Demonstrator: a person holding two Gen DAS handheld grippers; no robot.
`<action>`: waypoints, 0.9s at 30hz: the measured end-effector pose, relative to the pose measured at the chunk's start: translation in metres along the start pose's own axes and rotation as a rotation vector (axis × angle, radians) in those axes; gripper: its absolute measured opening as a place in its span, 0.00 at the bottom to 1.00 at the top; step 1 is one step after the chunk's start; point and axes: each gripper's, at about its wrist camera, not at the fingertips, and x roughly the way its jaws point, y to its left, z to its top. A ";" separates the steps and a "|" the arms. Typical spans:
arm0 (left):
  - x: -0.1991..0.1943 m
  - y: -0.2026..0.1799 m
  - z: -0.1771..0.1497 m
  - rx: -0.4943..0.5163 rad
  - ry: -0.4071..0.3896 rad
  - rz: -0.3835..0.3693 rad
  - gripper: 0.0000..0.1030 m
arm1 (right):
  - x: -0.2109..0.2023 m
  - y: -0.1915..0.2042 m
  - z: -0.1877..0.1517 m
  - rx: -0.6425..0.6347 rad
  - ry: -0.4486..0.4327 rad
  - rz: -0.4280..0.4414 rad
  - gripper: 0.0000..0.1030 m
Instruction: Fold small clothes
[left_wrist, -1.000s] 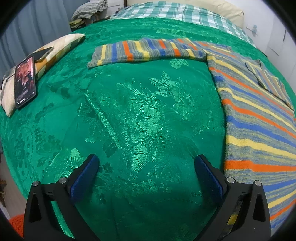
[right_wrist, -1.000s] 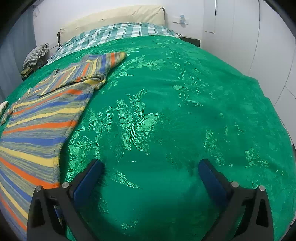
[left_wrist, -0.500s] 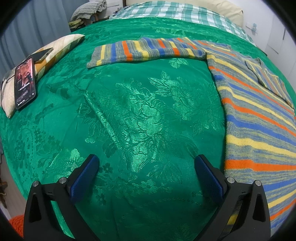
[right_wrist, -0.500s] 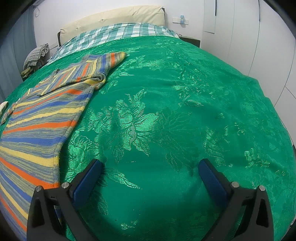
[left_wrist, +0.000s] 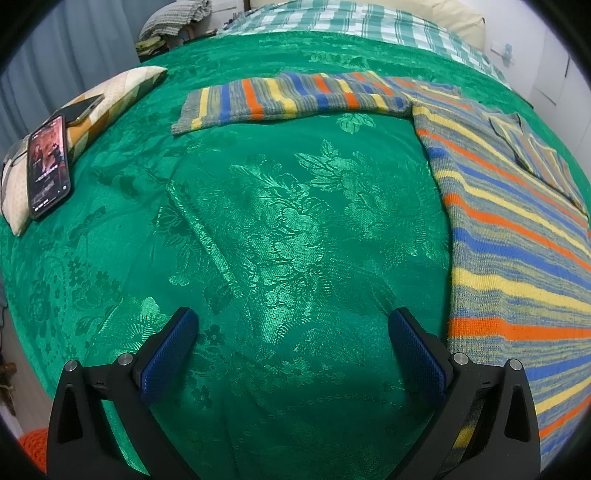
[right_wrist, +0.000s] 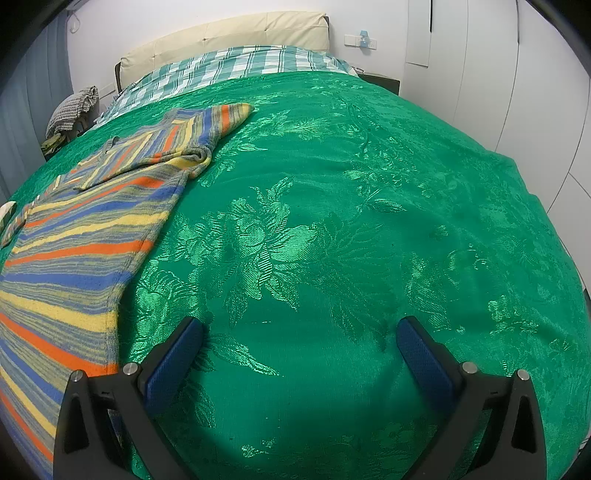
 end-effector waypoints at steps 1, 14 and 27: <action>0.000 0.000 0.000 0.000 0.001 0.000 1.00 | 0.000 0.000 0.000 0.000 0.000 0.000 1.00; 0.000 0.001 0.000 0.004 -0.001 0.000 1.00 | 0.000 0.000 0.000 -0.001 0.000 -0.001 1.00; -0.002 -0.001 -0.006 0.005 -0.030 0.005 1.00 | 0.000 -0.002 0.000 -0.001 0.000 -0.001 1.00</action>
